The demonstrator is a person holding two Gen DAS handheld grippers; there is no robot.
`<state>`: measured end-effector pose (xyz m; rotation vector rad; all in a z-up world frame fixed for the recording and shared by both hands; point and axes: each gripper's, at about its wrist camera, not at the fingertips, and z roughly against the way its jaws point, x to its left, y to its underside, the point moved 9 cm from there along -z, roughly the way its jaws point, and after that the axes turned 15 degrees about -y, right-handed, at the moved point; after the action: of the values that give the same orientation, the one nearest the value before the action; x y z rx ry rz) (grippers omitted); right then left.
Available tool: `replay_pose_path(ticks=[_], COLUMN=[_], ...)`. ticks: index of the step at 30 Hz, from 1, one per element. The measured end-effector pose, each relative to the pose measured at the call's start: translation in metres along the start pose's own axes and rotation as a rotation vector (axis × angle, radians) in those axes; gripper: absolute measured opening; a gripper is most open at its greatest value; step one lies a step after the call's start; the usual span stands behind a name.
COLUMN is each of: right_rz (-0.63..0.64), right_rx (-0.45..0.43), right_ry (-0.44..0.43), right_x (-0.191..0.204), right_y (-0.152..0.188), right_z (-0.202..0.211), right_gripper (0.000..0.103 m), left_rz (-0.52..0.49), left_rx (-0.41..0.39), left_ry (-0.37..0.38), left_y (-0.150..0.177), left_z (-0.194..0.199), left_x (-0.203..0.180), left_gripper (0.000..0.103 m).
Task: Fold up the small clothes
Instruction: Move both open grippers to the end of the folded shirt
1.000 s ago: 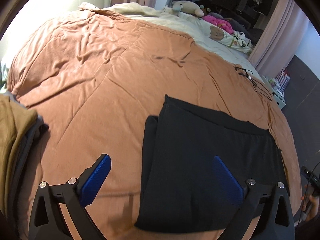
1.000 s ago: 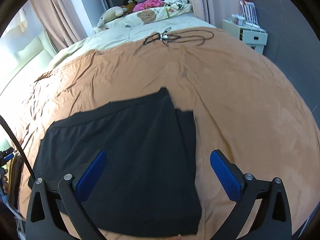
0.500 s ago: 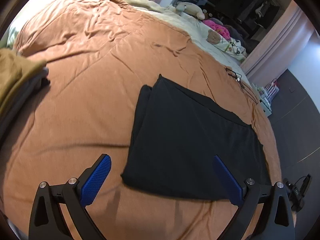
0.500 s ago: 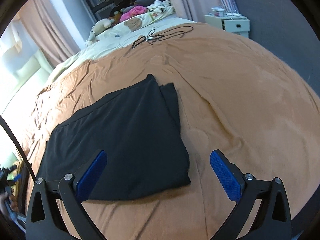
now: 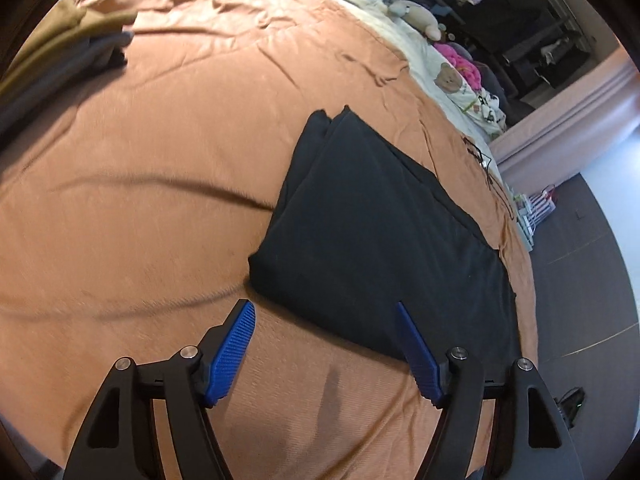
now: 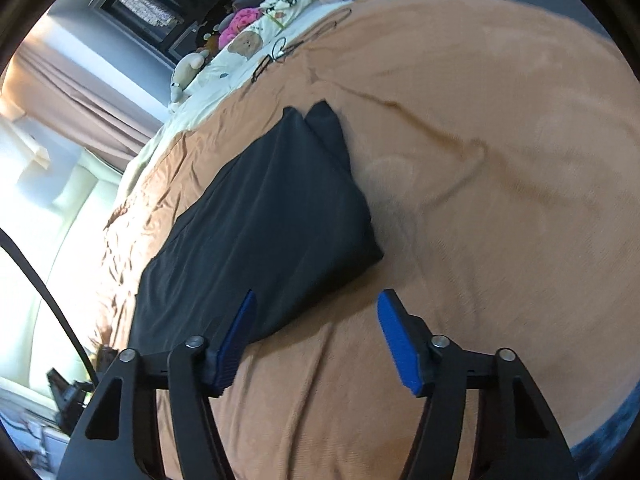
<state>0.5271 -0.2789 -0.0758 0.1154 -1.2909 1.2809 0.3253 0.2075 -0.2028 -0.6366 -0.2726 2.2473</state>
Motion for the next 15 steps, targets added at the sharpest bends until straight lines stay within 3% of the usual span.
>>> replay_pose_path(ticks=[4, 15], right_rz=[-0.05, -0.097], right_rx=[0.007, 0.016], right_ry=[-0.037, -0.04], right_x=[-0.007, -0.022], right_y=[-0.002, -0.005], right_z=[-0.011, -0.032], right_gripper=[0.055, 0.049], left_rz=[0.017, 0.109], left_rx=[0.047, 0.105], left_ry=[0.013, 0.021], left_y=[0.005, 0.008], left_z=[-0.012, -0.045], left_x=[-0.003, 0.005], left_gripper=[0.06, 0.054])
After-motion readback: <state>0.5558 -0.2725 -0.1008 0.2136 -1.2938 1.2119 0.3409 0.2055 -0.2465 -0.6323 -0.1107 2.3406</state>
